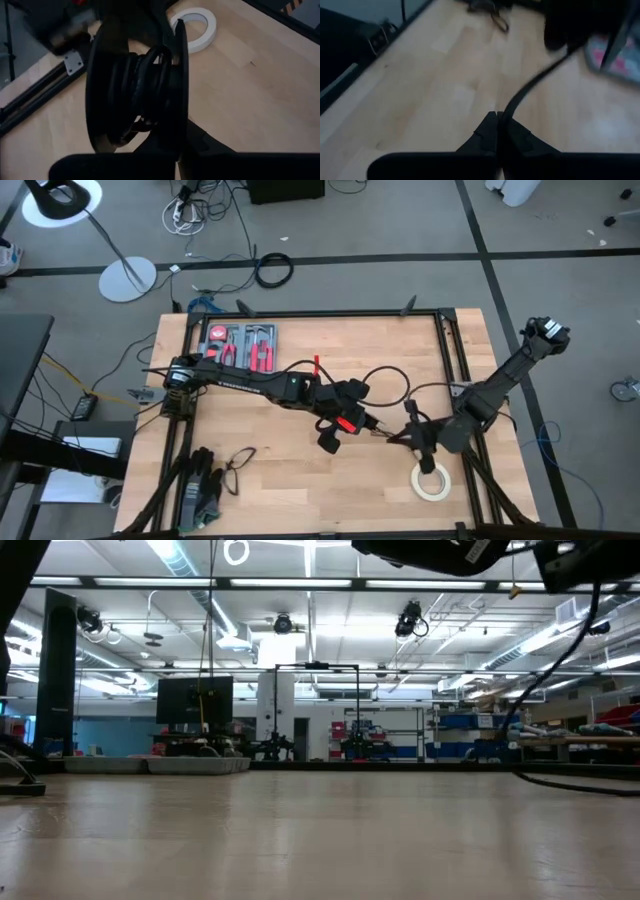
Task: Coil cords
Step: Coil the black wire onto the spool
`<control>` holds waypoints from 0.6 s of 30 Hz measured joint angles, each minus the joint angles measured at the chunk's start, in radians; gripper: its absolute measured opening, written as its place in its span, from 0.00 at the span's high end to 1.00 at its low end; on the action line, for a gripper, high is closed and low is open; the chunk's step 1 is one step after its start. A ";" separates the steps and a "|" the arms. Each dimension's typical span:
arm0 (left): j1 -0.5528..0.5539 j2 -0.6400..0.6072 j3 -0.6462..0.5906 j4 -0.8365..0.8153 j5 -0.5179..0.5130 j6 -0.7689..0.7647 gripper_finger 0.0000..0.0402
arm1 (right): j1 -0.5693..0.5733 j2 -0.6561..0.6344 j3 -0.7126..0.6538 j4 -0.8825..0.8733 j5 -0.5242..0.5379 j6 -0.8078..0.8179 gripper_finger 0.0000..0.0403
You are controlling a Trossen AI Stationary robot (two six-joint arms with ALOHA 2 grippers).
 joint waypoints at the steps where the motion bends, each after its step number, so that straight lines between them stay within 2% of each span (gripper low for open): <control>1: 0.000 0.000 0.000 -0.004 0.000 -0.008 1.00 | 0.011 0.000 0.000 0.023 0.015 -0.032 1.00; 7: 0.001 0.000 0.000 -0.035 0.002 -0.043 1.00 | 0.044 -0.020 0.000 0.064 0.124 -0.159 1.00; 14: 0.025 -0.003 -0.059 0.054 0.114 -0.136 1.00 | 0.017 -0.081 -0.001 0.204 0.119 -0.372 1.00; 18: 0.025 -0.005 -0.095 0.118 0.159 -0.181 1.00 | -0.032 -0.114 0.013 0.175 0.081 -0.407 1.00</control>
